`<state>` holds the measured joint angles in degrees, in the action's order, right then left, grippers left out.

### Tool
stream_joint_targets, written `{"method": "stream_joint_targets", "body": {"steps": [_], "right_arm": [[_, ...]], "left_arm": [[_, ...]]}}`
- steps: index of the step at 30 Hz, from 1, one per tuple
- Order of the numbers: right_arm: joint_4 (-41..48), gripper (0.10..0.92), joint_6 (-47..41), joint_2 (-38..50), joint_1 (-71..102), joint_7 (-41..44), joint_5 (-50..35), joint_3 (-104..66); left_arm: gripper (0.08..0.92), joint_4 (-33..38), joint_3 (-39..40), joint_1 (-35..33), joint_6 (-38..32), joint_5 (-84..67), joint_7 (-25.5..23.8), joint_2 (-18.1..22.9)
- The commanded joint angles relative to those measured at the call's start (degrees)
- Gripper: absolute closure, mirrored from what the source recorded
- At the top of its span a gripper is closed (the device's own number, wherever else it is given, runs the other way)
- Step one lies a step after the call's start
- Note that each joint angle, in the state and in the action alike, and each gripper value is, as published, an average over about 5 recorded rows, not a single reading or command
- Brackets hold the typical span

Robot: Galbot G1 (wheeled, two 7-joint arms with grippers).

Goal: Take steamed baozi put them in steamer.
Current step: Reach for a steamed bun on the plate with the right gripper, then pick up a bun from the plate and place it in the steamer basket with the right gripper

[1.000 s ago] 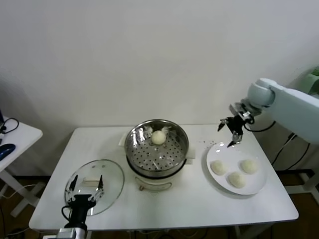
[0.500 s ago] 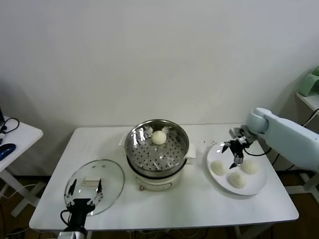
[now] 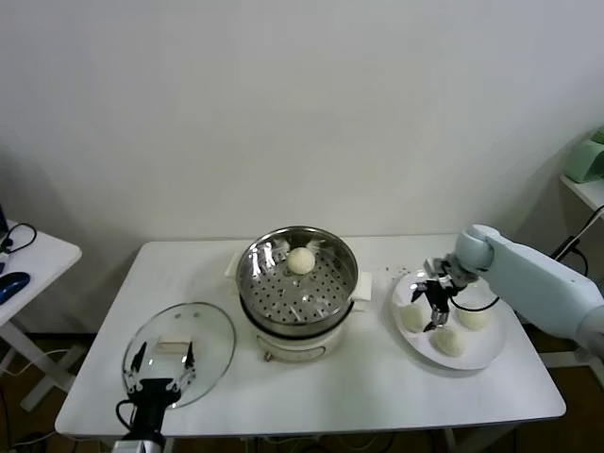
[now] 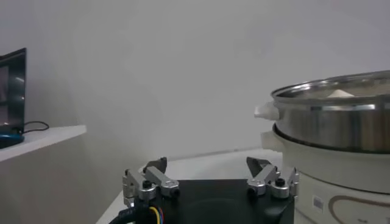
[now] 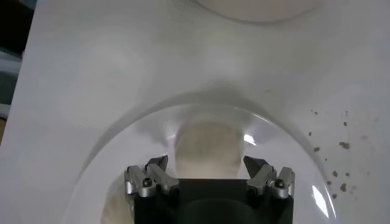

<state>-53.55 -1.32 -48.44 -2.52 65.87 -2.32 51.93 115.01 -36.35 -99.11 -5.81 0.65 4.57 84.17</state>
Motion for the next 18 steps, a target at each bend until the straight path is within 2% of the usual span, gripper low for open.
{"method": "stream_joint_targets", "body": {"steps": [1,9,18], "right_arm": [[1.39,0.203,-0.03,-1.11,1.70,-0.56,0.89,-1.44],[1.73,0.208,-0.32,-1.23,2.05,-0.52,1.41,-2.29],[1.96,0.374,-0.59,-1.20,2.00,-0.44,1.08,-2.84]], "left_arm": [[0.177,-0.33,0.01,-0.10,-0.16,0.01,0.06,0.03],[0.177,-0.47,0.12,-0.20,-0.31,0.03,0.06,0.16],[0.177,-0.51,0.20,-0.31,-0.40,0.14,0.07,0.41]]}}
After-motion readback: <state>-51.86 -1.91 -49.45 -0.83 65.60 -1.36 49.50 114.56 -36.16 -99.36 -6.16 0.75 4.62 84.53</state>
